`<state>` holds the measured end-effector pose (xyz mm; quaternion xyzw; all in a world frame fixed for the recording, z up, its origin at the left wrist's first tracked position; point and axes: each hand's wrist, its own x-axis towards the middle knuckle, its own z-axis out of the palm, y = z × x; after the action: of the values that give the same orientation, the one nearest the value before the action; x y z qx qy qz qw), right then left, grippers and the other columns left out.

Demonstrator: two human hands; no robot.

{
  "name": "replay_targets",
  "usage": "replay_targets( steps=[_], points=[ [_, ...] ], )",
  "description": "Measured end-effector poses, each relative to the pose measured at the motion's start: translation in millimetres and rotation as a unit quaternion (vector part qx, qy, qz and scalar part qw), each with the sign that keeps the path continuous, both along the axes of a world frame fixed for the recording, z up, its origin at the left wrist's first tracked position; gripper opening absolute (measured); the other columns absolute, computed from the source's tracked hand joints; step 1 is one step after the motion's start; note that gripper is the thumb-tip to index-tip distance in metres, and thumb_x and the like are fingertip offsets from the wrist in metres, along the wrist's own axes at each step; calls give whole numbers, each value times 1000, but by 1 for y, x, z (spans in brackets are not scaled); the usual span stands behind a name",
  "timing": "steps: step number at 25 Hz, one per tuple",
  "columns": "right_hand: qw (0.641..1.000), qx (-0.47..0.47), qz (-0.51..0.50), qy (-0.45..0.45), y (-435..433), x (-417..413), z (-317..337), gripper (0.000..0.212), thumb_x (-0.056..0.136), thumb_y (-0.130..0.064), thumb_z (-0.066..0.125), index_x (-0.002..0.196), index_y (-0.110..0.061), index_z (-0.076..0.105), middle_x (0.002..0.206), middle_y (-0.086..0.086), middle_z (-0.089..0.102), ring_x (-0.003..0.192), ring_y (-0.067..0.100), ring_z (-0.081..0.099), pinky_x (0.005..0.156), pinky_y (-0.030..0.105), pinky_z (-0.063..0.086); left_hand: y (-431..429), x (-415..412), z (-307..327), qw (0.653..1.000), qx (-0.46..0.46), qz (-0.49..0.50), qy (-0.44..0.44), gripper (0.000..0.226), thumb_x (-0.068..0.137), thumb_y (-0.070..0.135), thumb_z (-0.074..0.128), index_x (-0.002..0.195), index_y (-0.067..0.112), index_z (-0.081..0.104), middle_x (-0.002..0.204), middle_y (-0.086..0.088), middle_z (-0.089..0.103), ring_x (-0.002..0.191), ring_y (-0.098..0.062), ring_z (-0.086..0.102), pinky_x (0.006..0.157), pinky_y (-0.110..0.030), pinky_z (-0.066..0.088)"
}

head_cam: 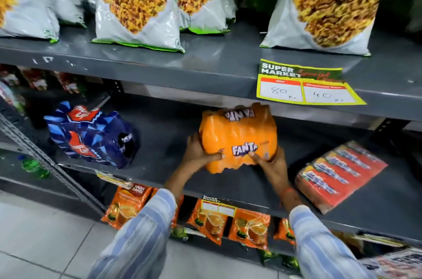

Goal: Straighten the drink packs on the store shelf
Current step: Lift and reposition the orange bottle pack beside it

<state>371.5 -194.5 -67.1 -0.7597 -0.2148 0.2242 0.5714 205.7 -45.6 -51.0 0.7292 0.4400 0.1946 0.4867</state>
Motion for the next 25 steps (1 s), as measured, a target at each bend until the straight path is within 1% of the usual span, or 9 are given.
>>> replay_targets(
  steps=[2,5,8,11,15,18,21,23,25],
  points=[
    [999,-31,8,-19,-10,-17,-23,65,60,-35,86,110,-23,46,114,10,61,100,24,61,81,34,48,-1,-14,-5,996,76,-51,20,118,49,26,91,143,12,22,141,-14,32,122,-29,45,98,-42,42],
    [999,-33,7,-30,-11,-24,-36,69,60,-33,86,113,-16,45,115,16,60,104,30,60,79,33,45,-17,-27,-16,995,93,-31,-1,115,58,26,88,146,15,15,150,-13,27,132,-32,40,101,-46,41],
    [999,-4,1,-44,-12,-26,-36,86,53,-52,82,124,-22,43,127,7,57,114,23,56,89,35,47,-44,-27,-21,993,104,7,-52,110,67,35,81,148,15,10,154,-13,25,137,-31,34,106,-50,41],
    [993,63,-37,-90,-9,-36,-24,96,63,-56,74,141,-27,26,145,3,40,128,18,44,101,36,43,-74,-15,-6,984,154,53,-72,86,87,37,59,148,21,1,157,-12,18,142,-29,24,108,-47,38],
    [982,101,-71,-144,3,-48,-1,79,78,-54,57,144,-24,24,151,8,31,135,22,36,103,34,38,-76,-4,-4,934,353,65,0,57,97,36,33,148,16,15,158,-12,16,145,-29,17,113,-40,29],
    [977,100,-89,-164,7,-43,9,68,83,-53,49,139,-17,34,143,12,40,133,24,38,105,33,34,-64,-7,-15,888,451,38,85,56,90,30,50,141,15,35,151,-9,24,137,-38,34,97,-43,49],
    [972,107,-110,-180,1,-53,9,58,84,-51,45,130,-15,43,130,12,47,124,22,43,103,38,39,-41,-11,-18,883,452,13,121,75,77,30,68,142,16,33,152,-8,20,138,-38,32,99,-48,48],
    [969,109,-96,-200,-5,-75,1,53,86,-47,46,130,-17,44,128,11,44,122,18,42,99,33,39,-24,-9,-13,885,444,22,137,78,78,44,63,143,16,31,155,-14,24,141,-38,23,109,-55,33],
    [968,110,-69,-216,-9,-95,-2,54,87,-46,45,134,-20,40,134,6,40,126,7,36,101,21,34,-26,-5,-6,917,385,49,90,71,86,58,42,142,16,34,154,-18,28,142,-38,19,112,-55,28]
  ],
)
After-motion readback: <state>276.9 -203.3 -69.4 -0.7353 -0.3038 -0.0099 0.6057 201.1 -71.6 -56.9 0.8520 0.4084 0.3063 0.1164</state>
